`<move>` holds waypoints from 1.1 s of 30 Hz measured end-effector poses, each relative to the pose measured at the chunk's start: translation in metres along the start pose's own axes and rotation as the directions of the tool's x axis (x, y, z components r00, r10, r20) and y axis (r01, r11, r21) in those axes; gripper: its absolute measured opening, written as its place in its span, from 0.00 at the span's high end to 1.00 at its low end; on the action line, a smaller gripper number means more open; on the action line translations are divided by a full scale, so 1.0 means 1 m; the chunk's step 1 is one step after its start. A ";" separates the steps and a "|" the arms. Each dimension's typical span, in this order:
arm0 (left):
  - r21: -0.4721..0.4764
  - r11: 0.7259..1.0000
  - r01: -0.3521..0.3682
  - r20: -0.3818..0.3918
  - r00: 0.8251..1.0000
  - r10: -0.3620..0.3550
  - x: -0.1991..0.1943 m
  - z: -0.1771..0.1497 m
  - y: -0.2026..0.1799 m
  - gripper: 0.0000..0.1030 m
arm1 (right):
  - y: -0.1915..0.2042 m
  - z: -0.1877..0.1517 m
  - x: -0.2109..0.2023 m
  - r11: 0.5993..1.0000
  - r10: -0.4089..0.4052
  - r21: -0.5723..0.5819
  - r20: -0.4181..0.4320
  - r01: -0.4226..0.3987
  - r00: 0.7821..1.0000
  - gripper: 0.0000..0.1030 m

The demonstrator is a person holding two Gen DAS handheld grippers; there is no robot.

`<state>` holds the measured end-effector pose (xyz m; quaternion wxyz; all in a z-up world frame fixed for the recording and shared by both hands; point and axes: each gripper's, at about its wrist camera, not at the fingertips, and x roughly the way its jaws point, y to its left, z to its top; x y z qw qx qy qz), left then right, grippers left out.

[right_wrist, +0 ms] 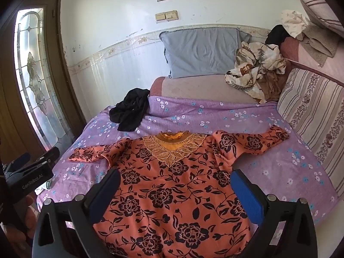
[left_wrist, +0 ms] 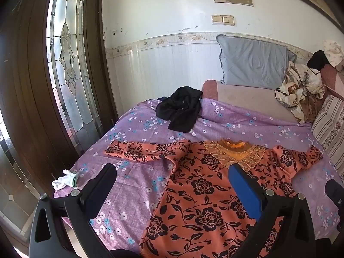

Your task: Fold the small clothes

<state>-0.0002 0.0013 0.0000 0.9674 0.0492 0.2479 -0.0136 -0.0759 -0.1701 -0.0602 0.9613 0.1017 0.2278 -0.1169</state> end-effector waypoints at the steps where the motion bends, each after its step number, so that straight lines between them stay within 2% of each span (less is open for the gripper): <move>1: -0.001 1.000 -0.001 0.000 1.000 0.001 0.000 0.000 0.000 0.00 | 0.000 0.000 0.001 1.000 -0.001 0.000 0.000 0.001 1.000 0.00; 9: 0.002 1.000 0.004 0.000 1.000 -0.004 -0.001 -0.004 0.005 0.00 | -0.002 0.002 0.002 1.000 0.004 0.005 0.000 -0.004 1.000 0.00; 20: -0.024 0.999 -0.037 0.034 0.999 0.038 0.009 -0.001 0.014 0.00 | 0.000 -0.003 0.010 1.000 0.004 0.000 -0.005 -0.004 1.000 0.00; 24: -0.003 0.998 -0.061 0.012 0.998 0.061 0.009 -0.001 0.018 0.00 | 0.000 -0.001 0.014 1.000 0.009 0.002 -0.017 -0.009 1.000 0.00; 28: -0.055 0.998 -0.039 -0.019 0.999 0.038 0.012 -0.003 0.022 0.00 | 0.003 -0.001 0.015 1.000 0.010 -0.001 -0.033 -0.010 0.999 0.00; 33: -0.061 0.997 -0.051 -0.007 0.999 0.051 0.012 -0.002 0.026 0.00 | 0.006 -0.002 0.017 0.999 -0.005 -0.035 -0.023 0.004 1.000 0.00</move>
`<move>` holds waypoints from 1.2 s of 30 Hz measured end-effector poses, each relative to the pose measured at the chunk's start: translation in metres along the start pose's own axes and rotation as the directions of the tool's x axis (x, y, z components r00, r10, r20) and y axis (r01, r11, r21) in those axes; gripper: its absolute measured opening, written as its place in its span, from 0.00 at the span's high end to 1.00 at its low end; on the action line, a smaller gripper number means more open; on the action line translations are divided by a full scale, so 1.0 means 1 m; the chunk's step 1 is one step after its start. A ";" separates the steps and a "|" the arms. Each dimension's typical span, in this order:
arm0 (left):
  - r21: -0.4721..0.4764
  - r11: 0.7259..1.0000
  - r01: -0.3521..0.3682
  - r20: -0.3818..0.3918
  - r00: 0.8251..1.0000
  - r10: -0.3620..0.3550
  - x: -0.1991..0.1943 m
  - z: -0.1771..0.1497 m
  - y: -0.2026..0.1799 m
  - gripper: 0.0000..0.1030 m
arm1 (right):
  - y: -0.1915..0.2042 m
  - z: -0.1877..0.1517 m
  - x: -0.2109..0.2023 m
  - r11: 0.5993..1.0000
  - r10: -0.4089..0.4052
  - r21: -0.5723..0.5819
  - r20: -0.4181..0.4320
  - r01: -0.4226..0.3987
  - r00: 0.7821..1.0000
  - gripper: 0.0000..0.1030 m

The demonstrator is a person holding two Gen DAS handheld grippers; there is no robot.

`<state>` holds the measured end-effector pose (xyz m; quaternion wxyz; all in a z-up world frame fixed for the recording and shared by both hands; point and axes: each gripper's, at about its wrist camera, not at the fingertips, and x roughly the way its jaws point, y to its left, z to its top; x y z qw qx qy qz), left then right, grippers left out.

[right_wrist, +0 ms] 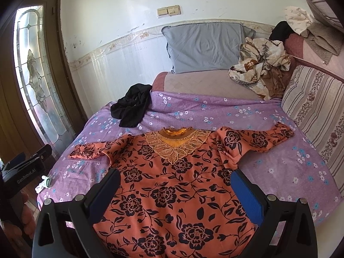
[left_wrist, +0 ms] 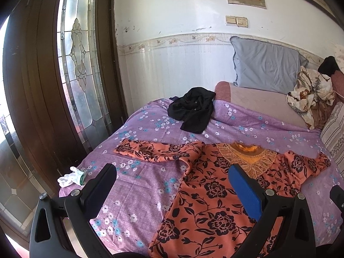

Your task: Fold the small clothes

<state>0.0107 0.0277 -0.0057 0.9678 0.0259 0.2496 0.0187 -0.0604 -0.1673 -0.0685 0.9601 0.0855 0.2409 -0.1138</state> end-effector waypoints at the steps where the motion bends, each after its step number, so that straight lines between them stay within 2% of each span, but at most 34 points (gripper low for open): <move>1: 0.000 1.000 -0.002 -0.004 1.000 0.002 0.000 0.000 0.001 0.00 | -0.001 0.000 0.000 1.000 -0.001 -0.006 0.003 0.001 1.000 0.00; 5: -0.009 1.000 -0.012 -0.011 1.000 0.012 0.001 0.000 0.003 0.00 | 0.001 0.000 0.002 1.000 0.003 -0.011 0.007 -0.003 1.000 0.00; 11: -0.026 0.999 -0.028 0.027 0.999 0.029 0.001 0.001 0.010 0.00 | 0.007 0.001 0.005 0.999 0.035 0.006 0.012 -0.035 0.999 0.00; 19: -0.009 0.999 -0.043 0.016 0.999 0.043 0.013 0.000 0.004 0.00 | 0.007 0.004 0.015 0.999 0.053 0.006 0.017 -0.053 0.998 0.00; 23: 0.000 1.000 0.018 -0.070 0.997 -0.018 0.043 -0.002 -0.012 0.00 | -0.010 0.004 0.028 0.997 0.061 0.046 0.008 -0.062 0.998 0.00; 25: 0.008 0.998 0.070 -0.152 0.986 -0.068 0.076 -0.007 -0.028 0.00 | -0.028 0.006 0.041 0.996 0.060 0.070 0.003 -0.060 0.998 0.00; 27: 0.021 0.993 0.117 -0.275 0.955 -0.106 0.121 -0.018 -0.052 0.00 | -0.065 0.008 0.063 0.988 0.058 0.140 -0.002 -0.057 0.998 0.00; 29: 0.017 0.991 0.131 -0.369 0.922 -0.116 0.159 -0.034 -0.073 0.00 | -0.110 0.009 0.088 0.971 0.046 0.236 -0.008 -0.043 0.999 0.00; 30: 0.020 0.992 0.126 -0.418 0.902 -0.106 0.183 -0.046 -0.087 0.00 | -0.145 0.008 0.104 0.952 0.028 0.307 -0.015 -0.022 1.000 0.00; 32: 0.034 0.993 0.115 -0.459 0.884 -0.087 0.211 -0.059 -0.104 0.00 | -0.204 0.004 0.131 0.883 0.024 0.469 -0.035 -0.005 0.999 0.00; 34: 0.054 0.992 0.112 -0.457 0.886 -0.076 0.230 -0.069 -0.122 0.00 | -0.277 -0.009 0.156 0.724 0.057 0.689 -0.012 -0.033 0.998 0.00; 36: 0.074 0.988 0.139 -0.444 0.891 -0.092 0.241 -0.080 -0.132 0.00 | -0.327 -0.021 0.173 0.570 0.079 0.819 0.030 -0.070 0.996 0.02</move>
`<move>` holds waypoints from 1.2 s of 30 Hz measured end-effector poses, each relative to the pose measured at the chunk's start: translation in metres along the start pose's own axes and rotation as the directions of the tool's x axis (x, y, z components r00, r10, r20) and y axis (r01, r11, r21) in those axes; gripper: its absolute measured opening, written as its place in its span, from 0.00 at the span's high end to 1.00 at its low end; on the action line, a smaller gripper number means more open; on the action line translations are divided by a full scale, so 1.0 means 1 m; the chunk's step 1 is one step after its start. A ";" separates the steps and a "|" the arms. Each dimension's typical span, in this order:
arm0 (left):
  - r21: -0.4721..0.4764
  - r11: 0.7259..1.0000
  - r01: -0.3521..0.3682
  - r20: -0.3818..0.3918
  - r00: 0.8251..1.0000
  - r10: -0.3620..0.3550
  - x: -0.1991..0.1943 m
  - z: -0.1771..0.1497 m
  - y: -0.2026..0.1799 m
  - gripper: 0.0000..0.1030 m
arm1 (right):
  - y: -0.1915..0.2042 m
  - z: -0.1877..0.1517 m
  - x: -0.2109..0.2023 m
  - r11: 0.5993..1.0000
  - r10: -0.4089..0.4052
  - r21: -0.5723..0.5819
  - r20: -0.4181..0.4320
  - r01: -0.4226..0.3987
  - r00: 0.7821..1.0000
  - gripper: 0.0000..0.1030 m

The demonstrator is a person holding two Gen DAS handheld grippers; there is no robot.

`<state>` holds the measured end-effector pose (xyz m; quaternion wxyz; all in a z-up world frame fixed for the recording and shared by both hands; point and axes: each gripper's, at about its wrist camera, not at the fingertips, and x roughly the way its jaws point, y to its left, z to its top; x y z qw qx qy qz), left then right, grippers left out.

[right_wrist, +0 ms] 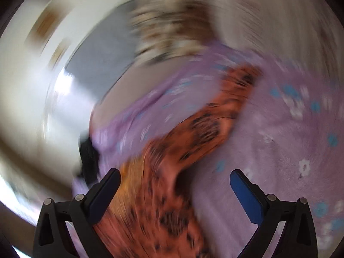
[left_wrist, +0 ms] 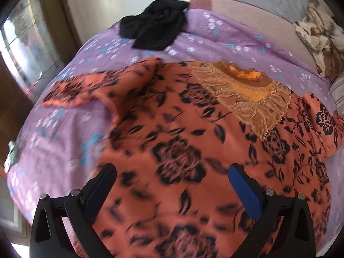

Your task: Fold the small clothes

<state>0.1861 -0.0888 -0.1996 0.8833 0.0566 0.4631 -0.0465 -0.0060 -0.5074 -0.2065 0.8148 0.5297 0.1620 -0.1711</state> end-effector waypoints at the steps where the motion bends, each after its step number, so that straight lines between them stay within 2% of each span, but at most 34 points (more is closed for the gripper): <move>1: 0.020 1.000 0.004 -0.012 1.000 -0.004 0.005 -0.002 0.000 0.00 | -0.018 0.015 0.006 0.997 0.012 0.077 0.015 -0.013 1.000 0.06; 2: 0.037 0.999 0.017 -0.009 1.000 -0.016 0.013 -0.003 -0.006 0.00 | -0.033 0.031 0.011 0.991 0.013 0.130 0.045 -0.019 0.999 0.09; 3: 0.052 0.999 0.014 -0.041 0.999 -0.012 0.021 -0.003 -0.005 0.00 | -0.042 0.043 0.015 0.986 0.014 0.163 0.065 -0.025 0.998 0.13; 6: 0.066 0.997 0.036 -0.137 0.990 -0.027 0.048 -0.002 -0.010 0.00 | -0.057 0.082 0.037 0.969 0.082 0.225 0.099 -0.102 0.992 0.17; 8: 0.089 0.996 0.019 -0.167 0.986 -0.004 0.060 -0.004 -0.015 0.00 | -0.059 0.101 0.054 0.972 0.049 0.225 0.107 -0.072 0.993 0.17; 9: 0.093 0.996 0.015 -0.130 0.992 -0.003 0.057 -0.003 -0.017 0.00 | -0.061 0.107 0.062 0.973 0.036 0.224 0.108 -0.059 0.993 0.17; 12: 0.088 0.996 0.021 -0.128 0.992 -0.009 0.058 0.002 -0.017 0.00 | -0.070 0.121 0.094 0.967 -0.026 0.253 0.061 0.009 0.998 0.21; 13: 0.081 0.996 0.023 -0.122 0.992 -0.013 0.058 0.003 -0.016 0.00 | -0.074 0.124 0.108 0.965 -0.064 0.256 0.030 0.054 0.997 0.24; 14: 0.072 0.997 0.021 -0.114 0.993 -0.013 0.061 0.003 -0.018 0.00 | -0.076 0.127 0.116 0.965 -0.095 0.247 0.016 0.088 0.995 0.27; 17: 0.063 0.998 0.003 -0.077 0.997 0.001 0.062 -0.001 -0.018 0.00 | -0.064 0.136 0.128 0.975 -0.164 0.156 0.042 0.156 0.985 0.34; 19: 0.054 0.998 0.010 -0.072 0.997 -0.006 0.060 -0.003 -0.018 0.00 | -0.061 0.138 0.140 0.979 -0.174 0.106 0.016 0.172 0.985 0.86; 22: 0.059 0.998 0.034 -0.102 0.994 -0.028 0.055 -0.004 -0.015 0.00 | -0.063 0.131 0.137 0.982 -0.165 0.103 0.044 0.160 0.985 0.89; 23: 0.064 0.997 0.041 -0.125 0.992 -0.032 0.054 -0.001 -0.014 0.00 | -0.057 0.129 0.132 0.986 -0.141 0.095 0.059 0.135 0.988 0.89; 25: 0.063 0.997 0.033 -0.131 0.991 -0.024 0.054 0.003 -0.008 0.00 | -0.030 0.123 0.114 0.998 -0.035 0.048 0.082 0.031 0.996 0.90; 27: 0.042 0.999 -0.002 -0.087 0.996 0.006 0.043 0.010 0.003 0.00 | 0.004 0.112 0.098 0.997 0.071 -0.010 0.077 -0.070 0.995 0.90; 28: 0.029 0.999 -0.018 -0.064 0.998 0.020 0.037 0.014 0.009 0.00 | 0.029 0.100 0.086 0.988 0.149 -0.049 0.057 -0.147 0.987 0.90; 30: -0.013 0.998 -0.055 -0.006 0.998 0.055 0.022 0.023 0.029 0.00 | 0.067 0.076 0.073 0.963 0.250 -0.105 0.014 -0.247 0.968 0.90; 32: -0.057 0.992 -0.110 0.041 0.993 0.113 0.009 0.029 0.052 0.00 | 0.111 0.041 0.064 0.923 0.346 -0.158 -0.055 -0.350 0.937 0.90; 34: -0.094 0.983 -0.160 0.066 0.984 0.166 0.001 0.031 0.072 0.00 | 0.152 0.001 0.063 0.879 0.414 -0.197 -0.134 -0.433 0.900 0.90; 36: -0.140 0.970 -0.198 0.072 0.975 0.209 -0.005 0.029 0.099 0.00 | 0.182 -0.038 0.070 0.849 0.442 -0.214 -0.212 -0.483 0.871 0.90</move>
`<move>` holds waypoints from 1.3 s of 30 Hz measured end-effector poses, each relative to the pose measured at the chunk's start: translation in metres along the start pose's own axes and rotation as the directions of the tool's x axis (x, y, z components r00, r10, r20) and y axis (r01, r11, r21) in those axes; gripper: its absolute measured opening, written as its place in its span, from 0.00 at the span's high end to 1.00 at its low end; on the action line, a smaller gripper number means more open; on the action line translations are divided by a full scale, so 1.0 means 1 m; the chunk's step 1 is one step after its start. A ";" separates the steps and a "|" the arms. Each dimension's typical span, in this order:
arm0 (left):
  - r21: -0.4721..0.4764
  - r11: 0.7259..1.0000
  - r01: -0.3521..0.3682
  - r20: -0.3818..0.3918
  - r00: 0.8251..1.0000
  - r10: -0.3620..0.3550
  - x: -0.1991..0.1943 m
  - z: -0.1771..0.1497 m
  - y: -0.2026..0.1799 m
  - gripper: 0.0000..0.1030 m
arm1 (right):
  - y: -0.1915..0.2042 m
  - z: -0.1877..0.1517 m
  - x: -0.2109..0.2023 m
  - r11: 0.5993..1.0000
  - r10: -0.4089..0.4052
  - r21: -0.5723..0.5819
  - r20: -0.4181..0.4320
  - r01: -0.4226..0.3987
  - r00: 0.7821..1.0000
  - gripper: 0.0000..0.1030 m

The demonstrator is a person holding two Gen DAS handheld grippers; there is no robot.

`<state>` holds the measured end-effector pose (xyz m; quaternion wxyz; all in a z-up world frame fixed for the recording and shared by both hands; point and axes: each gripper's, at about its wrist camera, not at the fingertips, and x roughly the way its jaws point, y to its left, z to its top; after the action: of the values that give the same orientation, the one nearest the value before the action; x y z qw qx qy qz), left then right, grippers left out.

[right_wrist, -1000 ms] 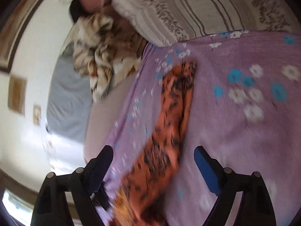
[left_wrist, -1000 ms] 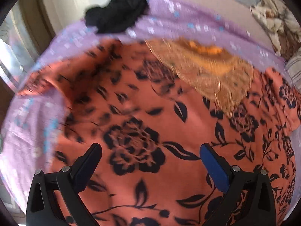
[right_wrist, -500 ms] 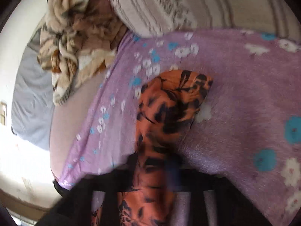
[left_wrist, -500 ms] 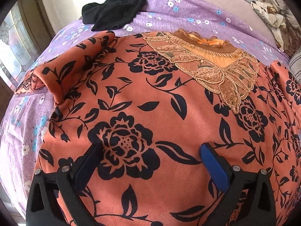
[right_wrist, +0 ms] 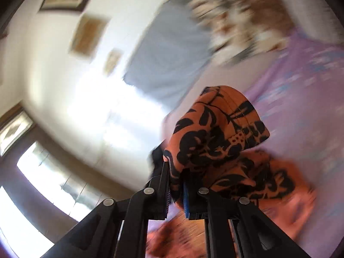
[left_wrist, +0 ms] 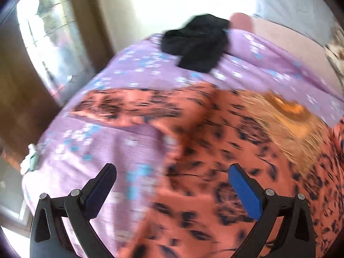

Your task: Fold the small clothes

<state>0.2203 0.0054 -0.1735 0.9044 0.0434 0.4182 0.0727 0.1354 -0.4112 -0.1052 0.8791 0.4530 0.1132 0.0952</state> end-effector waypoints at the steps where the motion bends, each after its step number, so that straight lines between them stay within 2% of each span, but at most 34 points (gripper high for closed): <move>1: -0.015 1.000 -0.011 0.001 1.000 0.011 0.001 0.001 0.009 0.00 | 0.017 -0.021 0.022 0.999 0.034 -0.007 -0.061 -0.034 0.998 0.90; 3: -0.052 0.998 -0.038 -0.007 0.999 0.038 0.006 0.002 0.032 0.00 | 0.035 -0.052 0.052 0.998 0.064 -0.015 -0.145 -0.067 0.987 0.86; 5: -0.089 0.994 -0.060 -0.021 0.998 0.058 0.011 0.002 0.053 0.00 | 0.051 -0.092 0.090 0.997 0.077 -0.008 -0.280 -0.082 0.957 0.67; 6: -0.109 0.992 -0.065 -0.029 0.998 0.062 0.014 0.003 0.060 0.00 | 0.055 -0.109 0.105 0.995 0.101 0.015 -0.350 -0.102 0.931 0.23; 7: -0.126 0.990 -0.066 -0.035 0.997 0.062 0.017 0.002 0.066 0.00 | 0.058 -0.128 0.121 0.988 0.156 0.067 -0.414 -0.141 0.897 0.00; 10: -0.180 0.982 -0.053 -0.045 0.998 0.046 0.020 0.003 0.082 0.00 | 0.063 -0.154 0.135 0.968 0.249 0.125 -0.466 -0.216 0.849 0.00; 12: -0.199 0.979 -0.036 -0.046 0.999 0.027 0.019 0.004 0.084 0.00 | 0.062 -0.155 0.135 0.969 0.248 0.109 -0.483 -0.223 0.840 0.00; 15: -0.187 0.982 0.010 -0.052 0.998 -0.020 0.019 0.005 0.076 0.00 | 0.061 -0.152 0.115 0.989 0.138 0.016 -0.441 -0.146 0.887 0.00; 16: -0.180 0.983 0.024 -0.054 0.998 -0.034 0.019 0.006 0.072 0.00 | 0.056 -0.149 0.104 0.996 0.064 -0.032 -0.420 -0.086 0.905 0.00; 17: -0.172 0.984 0.040 -0.059 0.997 -0.051 0.021 0.007 0.068 0.00 | 0.049 -0.146 0.096 0.998 0.004 -0.062 -0.404 -0.031 0.915 0.00; 19: -0.170 0.982 0.077 -0.095 0.991 -0.095 0.031 0.011 0.065 0.00 | 0.026 -0.142 0.079 0.992 -0.104 -0.101 -0.369 0.071 0.924 0.01; 21: -0.223 0.972 0.066 -0.119 0.988 -0.095 0.039 0.014 0.075 0.00 | 0.003 -0.136 0.066 0.983 -0.169 -0.120 -0.328 0.136 0.929 0.04; 23: -0.298 0.954 0.028 -0.132 0.989 -0.071 0.047 0.016 0.093 0.00 | -0.026 -0.127 0.069 0.968 -0.248 -0.106 -0.319 0.226 0.915 0.14; 24: -0.344 0.939 0.008 -0.139 0.989 -0.059 0.052 0.017 0.106 0.00 | -0.038 -0.121 0.073 0.967 -0.256 -0.075 -0.334 0.245 0.907 0.23; 26: -0.404 0.915 -0.021 -0.149 0.988 -0.043 0.063 0.020 0.125 0.00 | -0.059 -0.116 0.084 0.966 -0.254 -0.041 -0.357 0.257 0.899 0.26; 27: -0.430 0.902 -0.028 -0.153 0.987 -0.043 0.069 0.021 0.134 0.00 | -0.067 -0.117 0.091 0.955 -0.291 -0.060 -0.369 0.290 0.883 0.26; 28: -0.453 0.891 -0.031 -0.154 0.987 -0.044 0.074 0.023 0.141 0.00 | -0.080 -0.121 0.101 0.930 -0.359 -0.083 -0.418 0.358 0.835 0.26; 29: -0.475 0.879 -0.032 -0.153 0.987 -0.047 0.079 0.025 0.149 0.00 | -0.090 -0.127 0.113 0.912 -0.391 -0.082 -0.466 0.401 0.793 0.27; 30: -0.502 0.865 -0.023 -0.153 0.986 -0.063 0.087 0.027 0.158 0.00 | -0.101 -0.134 0.122 0.900 -0.400 -0.061 -0.509 0.432 0.762 0.30; 32: -0.543 0.840 0.000 -0.156 0.983 -0.101 0.101 0.031 0.171 0.00 | -0.097 -0.131 0.122 0.907 -0.395 -0.067 -0.481 0.417 0.783 0.30; 33: -0.578 0.815 0.035 -0.153 0.977 -0.150 0.110 0.032 0.180 0.00 | -0.091 -0.128 0.122 0.913 -0.388 -0.080 -0.474 0.400 0.791 0.30; 34: -0.609 0.791 0.062 -0.146 0.971 -0.188 0.116 0.033 0.187 0.00 | -0.082 -0.125 0.120 0.922 -0.376 -0.101 -0.452 0.373 0.809 0.30; 35: -0.643 0.761 0.089 -0.135 0.964 -0.227 0.121 0.033 0.194 0.00 | -0.076 -0.124 0.120 0.923 -0.380 -0.123 -0.430 0.364 0.819 0.30; 36: -0.694 0.709 0.121 -0.117 0.954 -0.277 0.131 0.033 0.203 0.00 | -0.071 -0.123 0.119 0.919 -0.394 -0.150 -0.407 0.365 0.824 0.30; 38: -0.752 0.642 0.152 -0.089 0.941 -0.327 0.144 0.034 0.215 0.00 | -0.066 -0.125 0.120 0.907 -0.420 -0.193 -0.368 0.373 0.830 0.30; 39: -0.784 0.596 0.174 -0.061 0.934 -0.353 0.154 0.036 0.222 0.00 | -0.065 -0.127 0.123 0.904 -0.426 -0.204 -0.356 0.376 0.832 0.30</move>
<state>0.3248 0.2489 -0.2346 0.7874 -0.4149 0.4419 0.1121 0.2214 -0.3167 -0.2437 0.8654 0.3344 0.3733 0.0041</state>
